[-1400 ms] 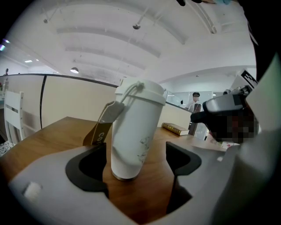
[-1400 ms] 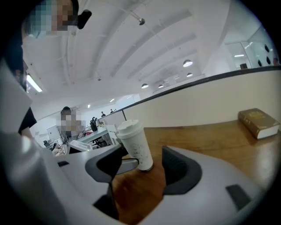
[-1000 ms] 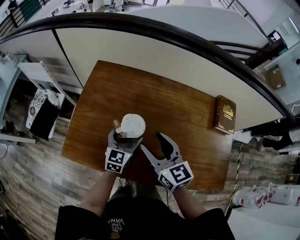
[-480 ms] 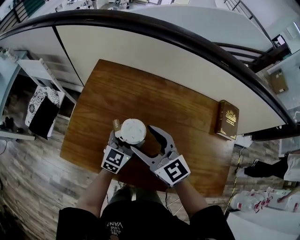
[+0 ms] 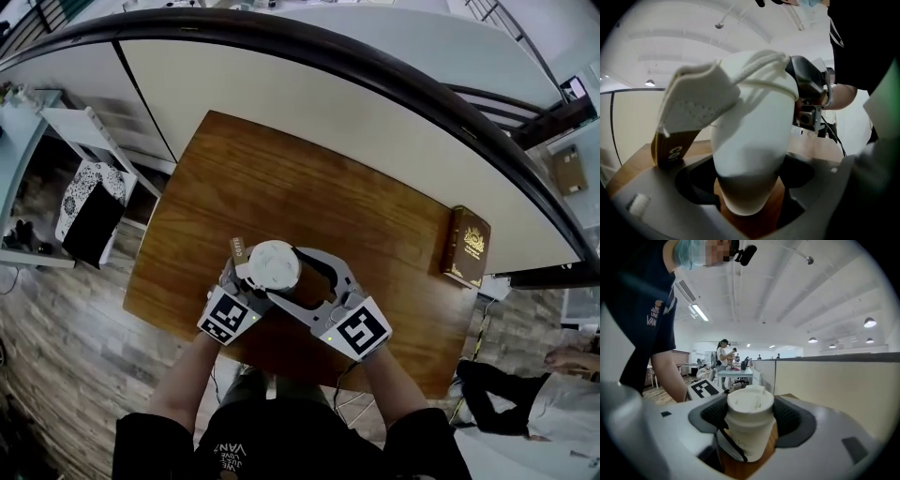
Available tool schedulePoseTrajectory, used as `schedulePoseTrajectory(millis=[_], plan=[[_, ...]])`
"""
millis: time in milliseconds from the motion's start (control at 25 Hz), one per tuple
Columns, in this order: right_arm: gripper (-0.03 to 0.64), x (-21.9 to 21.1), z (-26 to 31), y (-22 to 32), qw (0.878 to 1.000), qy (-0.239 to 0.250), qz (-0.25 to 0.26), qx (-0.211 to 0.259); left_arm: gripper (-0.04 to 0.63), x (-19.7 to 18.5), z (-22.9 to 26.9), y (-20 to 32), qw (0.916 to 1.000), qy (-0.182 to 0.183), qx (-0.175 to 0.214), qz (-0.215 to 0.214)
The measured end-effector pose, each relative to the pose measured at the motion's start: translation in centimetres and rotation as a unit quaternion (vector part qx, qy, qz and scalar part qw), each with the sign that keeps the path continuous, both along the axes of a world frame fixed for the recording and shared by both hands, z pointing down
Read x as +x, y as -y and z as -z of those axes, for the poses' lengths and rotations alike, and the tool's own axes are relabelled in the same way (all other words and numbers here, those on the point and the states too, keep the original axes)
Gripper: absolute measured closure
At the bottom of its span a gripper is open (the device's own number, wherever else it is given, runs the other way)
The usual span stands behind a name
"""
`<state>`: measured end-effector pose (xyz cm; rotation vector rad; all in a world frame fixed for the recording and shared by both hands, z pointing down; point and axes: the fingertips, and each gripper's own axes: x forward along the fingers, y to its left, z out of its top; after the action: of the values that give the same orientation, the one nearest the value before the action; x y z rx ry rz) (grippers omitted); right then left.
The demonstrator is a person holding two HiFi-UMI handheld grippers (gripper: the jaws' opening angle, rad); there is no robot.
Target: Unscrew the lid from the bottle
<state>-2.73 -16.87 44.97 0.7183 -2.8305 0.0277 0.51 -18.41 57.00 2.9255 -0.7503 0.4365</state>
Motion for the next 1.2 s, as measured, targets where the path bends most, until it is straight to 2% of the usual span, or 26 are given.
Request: schedulePoseTrajectory(millis=[160, 360, 560, 680, 840, 920, 1000, 1080, 1200], plan=[[0.318, 0.0, 0.2, 0.2, 0.995, 0.002, 0.096, -0.003, 0.199, 0.1, 0.0, 0.0, 0.9998, -0.002, -0.001, -0.019], [0.318, 0.1, 0.4, 0.4, 0.979, 0.029, 0.201, -0.026, 0.201, 0.2, 0.2, 0.0, 0.9994, -0.013, 0.003, -0.032], [0.316, 0.5, 0.5, 1.1, 0.958, 0.031, 0.284, -0.037, 0.201, 0.4, 0.3, 0.4, 0.9992, -0.018, 0.002, -0.036], [0.316, 0.8, 0.2, 1.0, 0.952, 0.01, 0.305, -0.032, 0.201, 0.5, 0.4, 0.4, 0.9993, -0.019, 0.003, -0.032], [0.313, 1.1, -0.1, 0.6, 0.956, -0.025, 0.291, -0.023, 0.202, 0.5, 0.5, 0.3, 0.9994, -0.012, 0.013, -0.028], [0.304, 1.3, 0.4, 0.4, 0.964, -0.013, 0.264, -0.036, 0.202, 0.5, 0.5, 0.4, 0.9996, -0.01, 0.015, -0.023], [0.302, 1.6, 1.2, 0.7, 0.976, 0.014, 0.21, -0.053, 0.202, 0.7, 0.5, 0.6, 0.9998, -0.009, 0.012, -0.013], [0.301, 2.3, 1.6, 1.5, 0.989, 0.033, 0.133, -0.057, 0.202, 1.0, 0.4, 0.7, 1.0, -0.004, 0.009, -0.001], [0.302, 3.8, 1.9, 2.8, 0.995, 0.069, 0.004, -0.066, 0.202, 1.3, -0.3, 0.5, 0.9997, 0.009, 0.003, 0.022]])
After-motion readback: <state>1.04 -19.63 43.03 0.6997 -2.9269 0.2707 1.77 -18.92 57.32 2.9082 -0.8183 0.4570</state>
